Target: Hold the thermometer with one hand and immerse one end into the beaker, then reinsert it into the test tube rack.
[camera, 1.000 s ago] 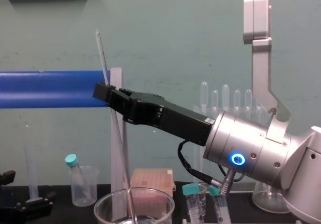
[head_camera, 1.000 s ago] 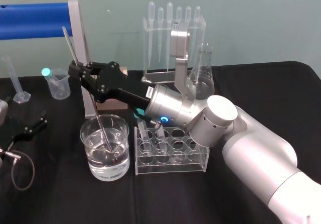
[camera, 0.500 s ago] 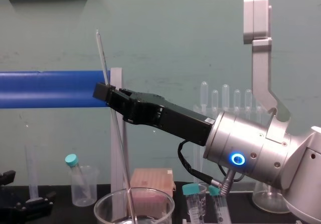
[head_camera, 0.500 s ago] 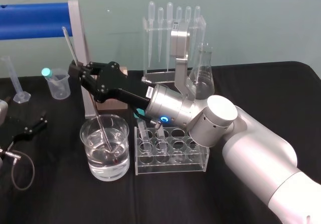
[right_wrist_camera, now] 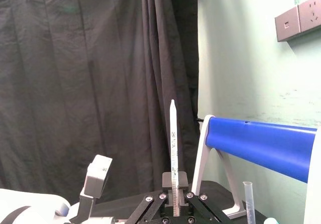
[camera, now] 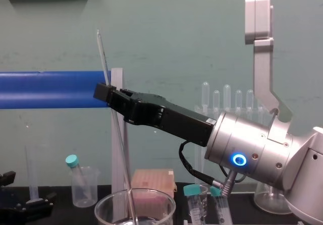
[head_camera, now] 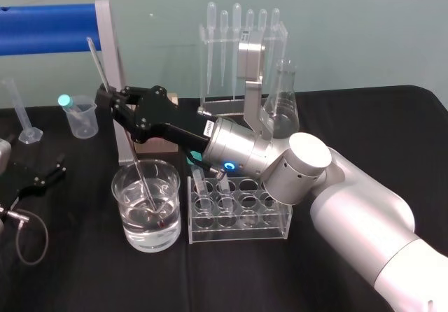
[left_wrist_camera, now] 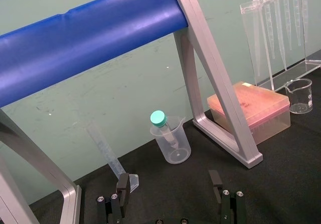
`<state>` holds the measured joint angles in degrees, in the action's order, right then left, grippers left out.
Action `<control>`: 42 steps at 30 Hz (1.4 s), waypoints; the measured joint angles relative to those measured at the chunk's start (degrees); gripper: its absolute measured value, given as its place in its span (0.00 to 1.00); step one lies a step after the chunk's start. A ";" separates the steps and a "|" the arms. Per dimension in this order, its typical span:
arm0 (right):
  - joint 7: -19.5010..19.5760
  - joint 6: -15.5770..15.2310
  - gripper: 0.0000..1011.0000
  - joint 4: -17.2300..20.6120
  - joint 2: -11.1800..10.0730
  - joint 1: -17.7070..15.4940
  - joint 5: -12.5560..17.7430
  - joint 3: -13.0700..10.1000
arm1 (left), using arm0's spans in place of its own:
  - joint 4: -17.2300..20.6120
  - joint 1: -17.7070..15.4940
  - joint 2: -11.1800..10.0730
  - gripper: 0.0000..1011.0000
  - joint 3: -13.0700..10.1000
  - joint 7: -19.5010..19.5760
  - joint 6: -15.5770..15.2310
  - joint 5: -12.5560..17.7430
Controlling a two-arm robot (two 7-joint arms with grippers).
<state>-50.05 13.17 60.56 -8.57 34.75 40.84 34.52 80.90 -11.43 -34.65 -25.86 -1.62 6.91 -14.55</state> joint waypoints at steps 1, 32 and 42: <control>0.00 0.00 0.06 0.00 0.00 0.00 0.00 0.00 | 0.00 0.00 0.00 1.00 0.00 0.00 0.00 0.00; 0.00 0.00 0.06 0.00 0.00 0.00 0.00 0.00 | 0.00 0.00 0.00 1.00 0.00 0.00 0.00 0.00; 0.00 0.00 0.06 0.00 0.00 0.00 0.00 0.00 | 0.00 0.00 0.00 1.00 0.00 0.00 0.00 0.00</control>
<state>-50.05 13.17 60.56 -8.57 34.75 40.84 34.52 80.90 -11.43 -34.65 -25.86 -1.62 6.91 -14.55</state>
